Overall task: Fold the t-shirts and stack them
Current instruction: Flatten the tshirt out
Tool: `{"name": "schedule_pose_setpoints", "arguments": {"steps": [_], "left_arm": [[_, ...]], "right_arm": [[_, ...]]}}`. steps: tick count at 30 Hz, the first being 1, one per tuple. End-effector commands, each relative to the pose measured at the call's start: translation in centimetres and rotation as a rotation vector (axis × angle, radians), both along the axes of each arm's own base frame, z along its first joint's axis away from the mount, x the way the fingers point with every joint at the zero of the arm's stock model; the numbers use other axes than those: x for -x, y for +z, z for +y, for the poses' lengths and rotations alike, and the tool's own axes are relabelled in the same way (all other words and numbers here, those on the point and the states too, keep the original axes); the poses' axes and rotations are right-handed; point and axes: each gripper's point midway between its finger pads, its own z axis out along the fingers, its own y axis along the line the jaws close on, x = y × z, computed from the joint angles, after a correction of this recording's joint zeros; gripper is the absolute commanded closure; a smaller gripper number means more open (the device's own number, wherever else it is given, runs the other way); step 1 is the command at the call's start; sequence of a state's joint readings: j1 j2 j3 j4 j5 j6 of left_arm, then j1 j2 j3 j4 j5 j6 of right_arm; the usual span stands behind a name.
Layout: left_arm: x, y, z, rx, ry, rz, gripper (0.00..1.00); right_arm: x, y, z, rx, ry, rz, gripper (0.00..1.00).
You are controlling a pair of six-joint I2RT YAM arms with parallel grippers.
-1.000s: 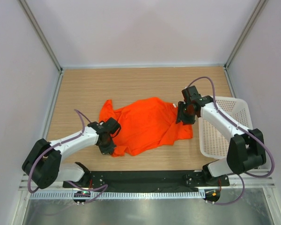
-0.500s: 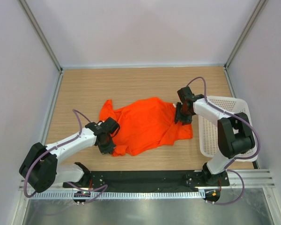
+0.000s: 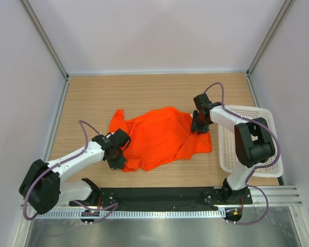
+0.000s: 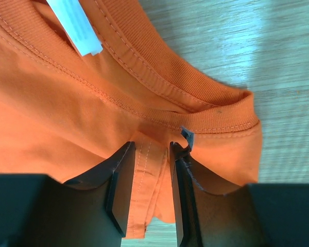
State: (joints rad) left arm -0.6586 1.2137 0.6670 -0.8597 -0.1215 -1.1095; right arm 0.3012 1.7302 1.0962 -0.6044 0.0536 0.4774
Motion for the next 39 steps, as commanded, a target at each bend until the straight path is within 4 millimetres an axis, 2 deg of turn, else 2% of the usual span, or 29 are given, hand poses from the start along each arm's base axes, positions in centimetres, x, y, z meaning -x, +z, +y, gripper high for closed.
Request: {"name": "schedule_pose_setpoints", "arguments": {"steps": [1, 9, 10, 12, 15, 16, 18, 21, 23, 24, 25, 27, 29, 30, 31, 33, 34, 36, 37, 38, 39], "left_arm": [[-0.3, 0.9, 0.1, 0.006, -0.008, -0.019, 1.00], [-0.2, 0.8, 0.1, 0.009, -0.013, -0.020, 1.00], [-0.2, 0.9, 0.0, 0.013, -0.017, -0.021, 1.00], [-0.2, 1.0, 0.0, 0.015, -0.017, -0.023, 1.00], [-0.2, 1.4, 0.1, 0.020, -0.008, -0.036, 1.00], [0.0, 1.7, 0.3, 0.015, -0.002, -0.031, 1.00], [-0.1, 2.5, 0.5, 0.018, 0.010, -0.055, 1.00], [-0.3, 4.4, 1.4, -0.007, 0.038, -0.095, 1.00], [-0.6, 6.1, 1.7, -0.002, 0.045, -0.137, 1.00], [-1.0, 7.7, 2.0, -0.013, 0.047, -0.166, 1.00], [-1.0, 8.7, 2.2, -0.014, 0.051, -0.178, 1.00], [-1.4, 11.6, 2.6, -0.020, 0.057, -0.222, 1.00], [-1.9, 14.4, 3.2, -0.026, 0.073, -0.276, 1.00], [-1.9, 15.5, 3.1, -0.012, 0.075, -0.293, 1.00], [-2.2, 16.5, 3.5, -0.020, 0.083, -0.323, 1.00], [-2.5, 18.6, 3.9, -0.018, 0.098, -0.367, 1.00], [-2.7, 20.6, 4.5, -0.021, 0.111, -0.411, 1.00], [-3.3, 22.9, 5.0, -0.027, 0.128, -0.472, 1.00], [-3.2, 23.8, 5.6, -0.045, 0.134, -0.485, 1.00], [-4.0, 26.6, 6.2, -0.044, 0.155, -0.572, 1.00], [-4.5, 27.6, 6.5, -0.062, 0.160, -0.596, 1.00]], "right_arm": [[-1.8, 1.0, 0.2, -0.014, -0.022, -0.057, 0.60], [-1.7, 0.7, 0.2, -0.046, -0.035, -0.050, 0.63], [-1.7, 0.7, 0.2, -0.050, -0.038, -0.049, 0.70], [-1.6, 0.9, 0.4, -0.060, -0.043, -0.051, 0.76], [-1.5, 1.2, 0.3, -0.066, -0.057, -0.063, 0.95], [-1.6, 2.0, 0.3, -0.067, -0.063, -0.087, 0.99], [-1.8, 3.1, 0.1, -0.067, -0.072, -0.116, 0.99], [-3.3, 7.8, -0.7, -0.045, -0.106, -0.239, 0.99], [-4.5, 12.7, -1.4, -0.042, -0.139, -0.357, 0.99], [-4.8, 14.4, -1.5, -0.045, -0.150, -0.397, 0.99], [-5.6, 17.3, -1.7, -0.062, -0.173, -0.465, 0.99], [-5.6, 21.4, -2.6, -0.070, -0.206, -0.558, 0.99], [-5.6, 27.0, -3.2, -0.105, -0.232, -0.677, 0.99], [-5.2, 27.4, -3.4, -0.103, -0.236, -0.685, 0.99], [-5.2, 29.7, -3.5, -0.119, -0.242, -0.736, 0.99], [-4.6, 32.4, -3.8, -0.142, -0.253, -0.797, 0.99], [-4.4, 34.1, -3.9, -0.160, -0.260, -0.837, 0.99], [-3.9, 36.2, -3.9, -0.199, -0.270, -0.885, 0.99], [-3.3, 38.1, -3.7, -0.232, -0.267, -0.926, 0.99], [-3.0, 39.2, -3.7, -0.249, -0.266, -0.948, 0.99], [-2.8, 40.1, -3.6, -0.267, -0.271, -0.970, 0.99]]}}
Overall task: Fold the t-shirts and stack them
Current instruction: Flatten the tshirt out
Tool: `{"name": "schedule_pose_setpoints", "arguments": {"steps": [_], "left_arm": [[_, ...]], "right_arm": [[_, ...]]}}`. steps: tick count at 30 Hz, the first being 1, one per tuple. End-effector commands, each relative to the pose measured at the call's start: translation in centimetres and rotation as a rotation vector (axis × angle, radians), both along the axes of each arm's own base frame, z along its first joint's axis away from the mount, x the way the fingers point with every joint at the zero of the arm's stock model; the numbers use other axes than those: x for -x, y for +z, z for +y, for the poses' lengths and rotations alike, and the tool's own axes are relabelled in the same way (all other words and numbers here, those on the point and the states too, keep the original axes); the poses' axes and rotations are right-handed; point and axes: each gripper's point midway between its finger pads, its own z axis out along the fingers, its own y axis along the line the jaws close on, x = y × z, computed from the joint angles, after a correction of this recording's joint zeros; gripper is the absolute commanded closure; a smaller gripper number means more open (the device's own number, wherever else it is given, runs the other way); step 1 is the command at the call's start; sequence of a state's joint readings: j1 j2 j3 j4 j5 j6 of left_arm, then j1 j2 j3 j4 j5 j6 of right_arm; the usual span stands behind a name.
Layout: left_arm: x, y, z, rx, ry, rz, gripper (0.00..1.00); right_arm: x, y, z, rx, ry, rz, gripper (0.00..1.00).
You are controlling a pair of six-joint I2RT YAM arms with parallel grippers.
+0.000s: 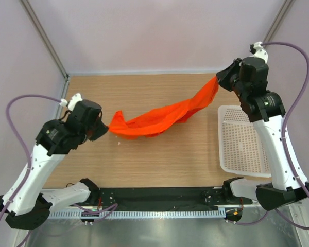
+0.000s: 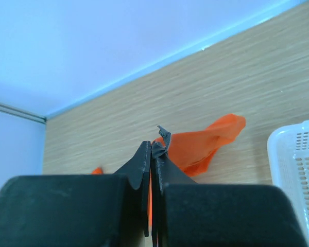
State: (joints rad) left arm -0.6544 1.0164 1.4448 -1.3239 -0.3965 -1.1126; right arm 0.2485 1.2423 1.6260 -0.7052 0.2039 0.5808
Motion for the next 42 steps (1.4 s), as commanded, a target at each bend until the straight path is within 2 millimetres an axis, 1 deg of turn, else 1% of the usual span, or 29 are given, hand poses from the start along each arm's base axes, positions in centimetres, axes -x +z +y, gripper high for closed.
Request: {"name": "schedule_pose_setpoints", "arguments": {"steps": [1, 4, 5, 6, 7, 9, 10, 11, 12, 13, 14, 16, 18, 19, 20, 21, 22, 24, 25, 26, 27, 28, 29, 30, 32, 35, 38, 39, 42], "left_arm": [[0.2, 5.0, 5.2, -0.161, 0.111, -0.118, 1.00], [-1.5, 8.5, 5.7, -0.189, 0.144, -0.229, 1.00], [-2.3, 11.1, 5.7, -0.175, 0.149, -0.306, 1.00], [-2.8, 12.4, 6.3, -0.198, 0.176, -0.346, 1.00], [-4.2, 12.9, 6.0, -0.225, 0.191, -0.351, 1.00], [-5.5, 16.4, 6.5, -0.236, 0.222, -0.441, 1.00], [-7.1, 16.7, 6.4, -0.267, 0.245, -0.441, 1.00], [-7.9, 17.6, 6.7, -0.279, 0.256, -0.461, 1.00], [-8.9, 19.8, 6.7, -0.271, 0.265, -0.528, 1.00], [-10.0, 20.3, 6.8, -0.282, 0.276, -0.545, 1.00], [-10.8, 21.1, 8.0, -0.287, 0.324, -0.570, 1.00], [-12.4, 24.1, 8.6, -0.265, 0.363, -0.679, 1.00], [-13.8, 25.6, 9.5, -0.272, 0.403, -0.739, 1.00], [-15.0, 27.4, 9.3, -0.255, 0.415, -0.814, 1.00], [-15.6, 28.2, 9.4, -0.260, 0.422, -0.847, 1.00], [-16.3, 29.1, 9.6, -0.260, 0.441, -0.886, 1.00], [-16.7, 31.0, 9.9, -0.257, 0.466, -0.955, 1.00], [-18.9, 31.6, 9.8, -0.272, 0.486, -0.990, 1.00], [-19.5, 32.2, 10.6, -0.283, 0.512, -1.009, 1.00], [-19.4, 34.3, 11.2, -0.274, 0.541, -1.066, 1.00], [-21.2, 33.8, 11.2, -0.287, 0.540, -1.058, 1.00], [-21.8, 34.1, 12.4, -0.300, 0.570, -1.069, 1.00], [-21.6, 35.4, 13.0, -0.280, 0.585, -1.113, 1.00], [-23.0, 35.0, 13.2, -0.285, 0.576, -1.111, 1.00], [-23.4, 35.5, 15.1, -0.280, 0.608, -1.134, 1.00], [-23.9, 35.8, 16.7, -0.261, 0.604, -1.156, 1.00], [-24.3, 34.4, 17.8, -0.240, 0.603, -1.124, 1.00], [-25.0, 33.0, 17.8, -0.220, 0.589, -1.084, 1.00], [-24.9, 31.0, 18.7, -0.177, 0.590, -1.021, 1.00]], "right_arm": [[1.1, 4.9, -0.2, -0.071, -0.012, -0.124, 0.99], [0.9, 8.2, -0.2, -0.096, -0.014, -0.231, 0.99], [0.5, 8.9, -0.2, -0.101, -0.016, -0.251, 0.99], [0.2, 9.7, 0.0, -0.108, -0.010, -0.276, 0.99], [-0.1, 11.7, 0.1, -0.122, -0.005, -0.338, 0.99], [-1.6, 12.7, 0.5, -0.130, -0.001, -0.376, 0.99], [-1.9, 15.0, 0.6, -0.142, 0.004, -0.454, 0.99], [-3.0, 15.2, 1.0, -0.139, 0.009, -0.468, 0.99], [-3.6, 15.9, 1.0, -0.135, 0.007, -0.494, 0.99], [-3.5, 18.2, 1.0, -0.137, 0.011, -0.568, 0.99], [-3.9, 19.0, 1.1, -0.132, 0.013, -0.596, 0.99], [-5.0, 21.2, 1.5, -0.130, 0.021, -0.669, 0.99], [-6.8, 21.6, 2.0, -0.101, 0.030, -0.697, 0.99], [-6.5, 23.8, 1.9, -0.101, 0.030, -0.763, 0.99], [-6.9, 24.5, 2.0, -0.086, 0.029, -0.785, 0.99], [-6.1, 27.0, 1.7, -0.092, 0.021, -0.853, 0.99], [-8.2, 26.5, 2.2, -0.085, 0.019, -0.852, 0.99], [-9.3, 27.3, 2.4, -0.085, 0.013, -0.892, 0.99], [-10.1, 28.3, 2.4, -0.092, 0.001, -0.933, 0.99], [-10.9, 28.3, 2.6, -0.092, 0.000, -0.942, 0.99], [-9.3, 30.9, 1.9, -0.104, -0.017, -1.017, 0.99], [-9.7, 31.1, 1.7, -0.113, -0.028, -1.030, 0.99], [-11.2, 30.3, 1.9, -0.118, -0.032, -1.026, 0.99], [-11.2, 30.4, 1.6, -0.123, -0.047, -1.029, 0.99], [-10.0, 31.9, 1.0, -0.144, -0.063, -1.096, 0.99], [-9.7, 32.0, 1.0, -0.131, -0.058, -1.100, 0.99], [-10.2, 31.0, 1.5, -0.119, -0.031, -1.048, 0.99], [-10.1, 30.6, 1.5, -0.120, -0.026, -1.030, 0.99], [-9.0, 31.2, 1.3, -0.121, -0.027, -1.033, 0.99]]}}
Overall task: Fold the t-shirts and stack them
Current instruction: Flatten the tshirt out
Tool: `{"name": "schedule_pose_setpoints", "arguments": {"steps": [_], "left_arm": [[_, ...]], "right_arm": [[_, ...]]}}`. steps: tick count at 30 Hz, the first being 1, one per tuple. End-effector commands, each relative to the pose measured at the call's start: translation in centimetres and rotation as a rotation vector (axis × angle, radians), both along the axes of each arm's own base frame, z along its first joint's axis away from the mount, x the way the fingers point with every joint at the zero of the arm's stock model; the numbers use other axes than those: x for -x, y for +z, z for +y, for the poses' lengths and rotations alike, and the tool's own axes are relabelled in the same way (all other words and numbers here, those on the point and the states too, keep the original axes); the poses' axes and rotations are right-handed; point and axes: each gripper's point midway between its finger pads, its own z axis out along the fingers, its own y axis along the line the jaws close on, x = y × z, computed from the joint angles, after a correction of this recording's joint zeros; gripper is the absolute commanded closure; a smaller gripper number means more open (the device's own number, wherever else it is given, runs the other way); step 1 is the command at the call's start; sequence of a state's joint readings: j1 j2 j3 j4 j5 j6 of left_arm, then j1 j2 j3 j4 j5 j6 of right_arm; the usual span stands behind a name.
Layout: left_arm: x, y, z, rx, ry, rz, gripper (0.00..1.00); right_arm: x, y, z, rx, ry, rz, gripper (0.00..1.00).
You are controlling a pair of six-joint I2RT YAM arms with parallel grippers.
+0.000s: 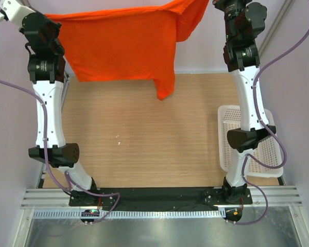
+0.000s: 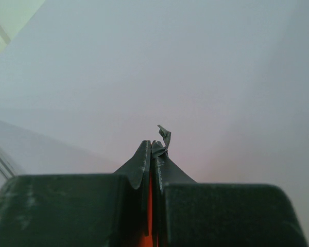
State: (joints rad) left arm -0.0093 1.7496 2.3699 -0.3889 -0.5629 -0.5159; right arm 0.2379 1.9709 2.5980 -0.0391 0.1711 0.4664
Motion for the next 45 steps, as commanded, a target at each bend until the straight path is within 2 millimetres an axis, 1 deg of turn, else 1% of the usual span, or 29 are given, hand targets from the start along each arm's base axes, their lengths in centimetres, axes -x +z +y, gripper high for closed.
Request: {"name": "schedule_pose_setpoints", "arguments": {"steps": [1, 3, 4, 5, 6, 7, 8, 9, 10, 13, 15, 21, 22, 23, 24, 25, 26, 27, 28, 29, 30, 31, 32, 34, 35, 36, 40, 44, 45], "left_arm": [[3.5, 2.2, 0.4, 0.075, -0.048, -0.085, 1.00], [4.8, 2.4, 0.2, 0.091, -0.058, -0.099, 1.00], [5.1, 2.0, 0.1, 0.104, -0.062, -0.093, 1.00], [7.0, 3.2, 0.0, 0.107, -0.066, -0.124, 1.00], [7.7, 3.5, -0.1, 0.113, -0.069, -0.132, 1.00], [8.4, 3.5, -0.3, 0.115, -0.079, -0.132, 1.00], [9.1, 3.9, -0.4, 0.116, -0.085, -0.143, 1.00], [10.8, 4.9, -0.5, 0.112, -0.089, -0.172, 1.00], [11.5, 5.1, -0.6, 0.108, -0.093, -0.174, 1.00], [13.6, 6.2, -0.6, 0.093, -0.093, -0.199, 1.00], [14.1, 6.5, -0.7, 0.088, -0.095, -0.205, 1.00], [12.7, 7.2, -0.6, 0.065, -0.094, -0.227, 1.00], [11.9, 7.1, -0.7, 0.061, -0.099, -0.227, 1.00], [11.5, 7.3, -0.7, 0.054, -0.099, -0.232, 1.00], [12.0, 8.7, -0.5, 0.038, -0.089, -0.263, 1.00], [10.4, 8.1, -0.4, 0.032, -0.081, -0.244, 1.00], [10.1, 8.5, -0.3, 0.023, -0.077, -0.252, 1.00], [9.8, 8.8, -0.2, 0.006, -0.071, -0.256, 1.00], [9.8, 9.6, -0.1, 0.001, -0.065, -0.276, 1.00], [8.1, 9.0, 0.0, -0.001, -0.062, -0.259, 1.00], [7.3, 8.8, 0.1, 0.000, -0.058, -0.256, 1.00], [7.5, 9.6, 0.2, -0.001, -0.061, -0.284, 1.00], [5.6, 8.7, 0.3, 0.003, -0.060, -0.263, 1.00], [4.8, 8.8, 0.8, 0.009, -0.056, -0.278, 1.00], [4.7, 9.3, 0.8, 0.006, -0.060, -0.297, 1.00], [3.7, 8.9, 1.0, 0.006, -0.058, -0.290, 1.00], [3.6, 9.6, 2.1, 0.009, -0.055, -0.331, 1.00], [3.5, 9.7, 2.1, 0.014, -0.059, -0.339, 1.00], [2.9, 8.9, 2.0, 0.024, -0.071, -0.320, 0.99]], "right_arm": [[5.9, 5.8, -2.2, -0.039, -0.031, -0.147, 0.99], [7.2, 6.7, -2.7, -0.050, -0.042, -0.165, 0.99], [8.9, 7.7, -3.2, -0.057, -0.044, -0.186, 0.99], [9.8, 8.2, -3.4, -0.062, -0.044, -0.195, 0.99], [9.9, 7.8, -3.4, -0.060, -0.039, -0.183, 0.99], [12.0, 9.0, -3.8, -0.067, -0.035, -0.209, 0.99], [12.6, 9.1, -3.9, -0.071, -0.032, -0.211, 0.99], [12.7, 8.8, -3.9, -0.069, -0.029, -0.198, 0.99], [14.7, 9.6, -4.2, -0.071, -0.020, -0.220, 0.99], [15.4, 9.1, -4.6, -0.078, -0.029, -0.217, 0.99], [14.9, 8.6, -4.4, -0.075, -0.027, -0.202, 0.99], [11.9, 8.0, -3.7, -0.082, -0.019, -0.201, 0.99], [11.4, 8.1, -3.5, -0.074, -0.018, -0.206, 0.99], [12.5, 9.5, -3.4, -0.072, -0.008, -0.251, 0.99], [10.3, 8.5, -2.9, -0.059, -0.011, -0.229, 0.99], [9.9, 8.5, -2.8, -0.055, -0.014, -0.236, 0.99], [10.2, 9.3, -3.0, -0.059, -0.021, -0.267, 0.99], [8.7, 8.5, -2.8, -0.056, -0.032, -0.255, 0.99], [8.2, 8.4, -2.7, -0.054, -0.038, -0.261, 0.99], [8.1, 8.6, -2.9, -0.055, -0.048, -0.281, 0.99], [6.8, 7.8, -2.7, -0.056, -0.056, -0.266, 0.99], [6.2, 7.5, -2.9, -0.054, -0.067, -0.264, 0.99], [6.4, 7.9, -3.3, -0.060, -0.078, -0.281, 0.99], [4.7, 7.0, -3.4, -0.062, -0.090, -0.269, 0.99], [4.8, 7.2, -3.6, -0.070, -0.094, -0.284, 0.99], [4.6, 7.2, -4.2, -0.075, -0.108, -0.289, 0.99], [4.1, 7.1, -5.9, -0.125, -0.130, -0.293, 0.99], [3.5, 6.5, -5.9, -0.121, -0.125, -0.261, 0.99], [3.8, 6.6, -6.0, -0.116, -0.124, -0.257, 0.99]]}}
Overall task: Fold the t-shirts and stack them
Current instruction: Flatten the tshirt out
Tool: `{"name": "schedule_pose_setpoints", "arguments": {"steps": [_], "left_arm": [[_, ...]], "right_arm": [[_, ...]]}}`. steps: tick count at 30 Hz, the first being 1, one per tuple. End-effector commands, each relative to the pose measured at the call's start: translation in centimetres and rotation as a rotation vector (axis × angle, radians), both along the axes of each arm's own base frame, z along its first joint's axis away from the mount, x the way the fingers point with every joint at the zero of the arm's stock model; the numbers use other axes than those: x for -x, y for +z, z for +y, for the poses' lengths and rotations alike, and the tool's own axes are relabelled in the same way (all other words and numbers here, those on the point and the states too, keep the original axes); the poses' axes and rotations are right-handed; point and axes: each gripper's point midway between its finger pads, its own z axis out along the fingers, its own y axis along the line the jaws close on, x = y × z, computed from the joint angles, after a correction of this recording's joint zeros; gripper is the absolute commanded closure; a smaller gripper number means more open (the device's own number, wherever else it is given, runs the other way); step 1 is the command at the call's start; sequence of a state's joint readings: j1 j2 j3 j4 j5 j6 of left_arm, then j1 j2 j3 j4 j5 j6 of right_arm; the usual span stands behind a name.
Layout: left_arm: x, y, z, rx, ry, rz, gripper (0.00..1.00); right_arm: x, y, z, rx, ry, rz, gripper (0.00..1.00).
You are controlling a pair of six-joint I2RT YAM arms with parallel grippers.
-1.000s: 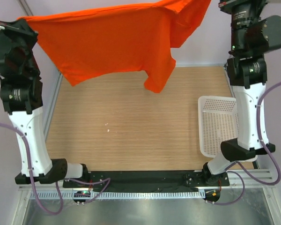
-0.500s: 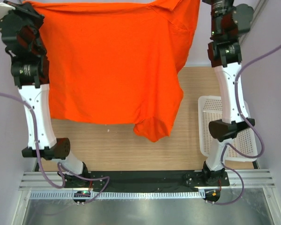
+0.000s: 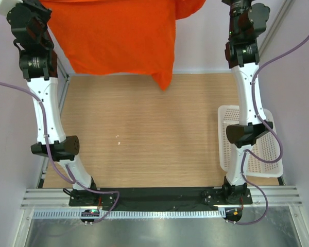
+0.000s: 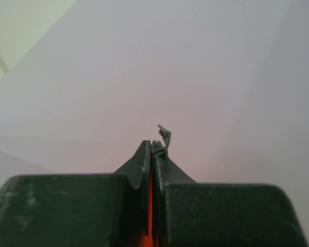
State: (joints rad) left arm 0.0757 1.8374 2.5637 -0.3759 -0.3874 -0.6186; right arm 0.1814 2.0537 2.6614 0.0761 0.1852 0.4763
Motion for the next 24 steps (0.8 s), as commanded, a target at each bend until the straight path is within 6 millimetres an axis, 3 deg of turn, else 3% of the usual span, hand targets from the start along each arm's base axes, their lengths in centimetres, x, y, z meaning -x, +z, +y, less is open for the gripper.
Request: {"name": "schedule_pose_setpoints", "arguments": {"steps": [1, 2, 3, 4, 5, 6, 7, 8, 9, 10, 11, 12, 13, 14, 15, 16, 17, 18, 20, 21, 22, 23, 24], "left_arm": [[3.3, 4.3, 1.2, 0.007, 0.035, -0.150, 0.99], [2.9, 3.6, 1.0, 0.010, 0.027, -0.130, 0.99], [1.7, 1.4, 1.1, 0.028, 0.018, -0.069, 1.00], [2.1, 0.9, 0.8, 0.029, 0.005, -0.051, 1.00], [1.7, -0.3, 0.6, 0.036, -0.007, -0.015, 1.00], [1.3, -1.6, 0.3, 0.053, -0.028, 0.016, 1.00], [-0.3, -5.8, -0.2, 0.068, -0.065, 0.128, 1.00], [0.3, -6.7, -0.7, 0.079, -0.087, 0.156, 1.00], [0.0, -9.0, -1.2, 0.107, -0.113, 0.209, 1.00], [-0.9, -14.7, -1.7, 0.139, -0.135, 0.341, 1.00], [0.6, -15.9, -2.3, 0.150, -0.153, 0.367, 1.00], [2.1, -20.0, -2.9, 0.183, -0.172, 0.452, 1.00], [2.0, -24.1, -3.1, 0.208, -0.173, 0.546, 1.00], [3.8, -24.9, -3.4, 0.221, -0.179, 0.572, 1.00], [4.9, -26.6, -4.0, 0.231, -0.192, 0.623, 1.00], [6.3, -29.3, -4.5, 0.239, -0.206, 0.704, 1.00], [8.3, -32.1, -5.2, 0.248, -0.234, 0.778, 1.00], [9.6, -33.9, -5.7, 0.249, -0.245, 0.838, 1.00], [13.7, -38.9, -5.5, 0.286, -0.201, 1.020, 1.00], [15.1, -39.4, -5.6, 0.294, -0.200, 1.046, 1.00], [16.4, -40.1, -5.8, 0.296, -0.202, 1.085, 1.00], [17.9, -42.3, -6.0, 0.306, -0.204, 1.149, 1.00], [19.0, -42.4, -5.9, 0.303, -0.191, 1.140, 1.00]], "right_arm": [[5.3, 5.3, -2.9, -0.071, -0.057, -0.149, 0.99], [4.3, 4.1, -2.6, -0.058, -0.051, -0.097, 0.99], [5.1, 4.3, -2.7, -0.055, -0.048, -0.091, 0.99], [5.2, 4.0, -2.6, -0.045, -0.043, -0.071, 0.99], [3.8, 1.8, -2.3, -0.029, -0.036, 0.004, 0.99], [3.6, 0.8, -1.7, -0.008, -0.014, 0.038, 0.99], [5.6, 1.6, -1.8, 0.002, -0.006, 0.037, 0.99], [3.7, -2.4, -1.2, 0.030, 0.007, 0.144, 0.99], [4.3, -3.6, -0.8, 0.045, 0.033, 0.171, 0.99], [7.0, -3.0, -1.1, 0.042, 0.046, 0.161, 0.99], [5.9, -8.3, -0.5, 0.056, 0.068, 0.283, 0.99], [7.1, -12.6, -0.1, 0.079, 0.101, 0.377, 0.99], [8.4, -14.8, 0.0, 0.081, 0.116, 0.432, 0.99], [10.0, -17.2, 2.0, 0.118, 0.148, 0.474, 0.99], [10.9, -19.8, 1.0, 0.106, 0.070, 0.531, 0.99], [13.4, -23.5, 1.0, 0.107, 0.080, 0.598, 0.99], [14.3, -25.4, 1.2, 0.095, 0.091, 0.643, 0.99], [15.8, -26.7, 2.8, 0.101, 0.144, 0.674, 0.99], [18.8, -30.3, 4.0, 0.162, 0.197, 0.798, 0.99], [20.1, -31.7, 5.0, 0.156, 0.245, 0.848, 0.99], [21.8, -35.6, 5.8, 0.179, 0.313, 0.964, 0.99], [23.3, -36.7, 5.5, 0.169, 0.328, 1.001, 0.99], [24.3, -38.6, 5.3, 0.164, 0.334, 1.067, 0.99]]}}
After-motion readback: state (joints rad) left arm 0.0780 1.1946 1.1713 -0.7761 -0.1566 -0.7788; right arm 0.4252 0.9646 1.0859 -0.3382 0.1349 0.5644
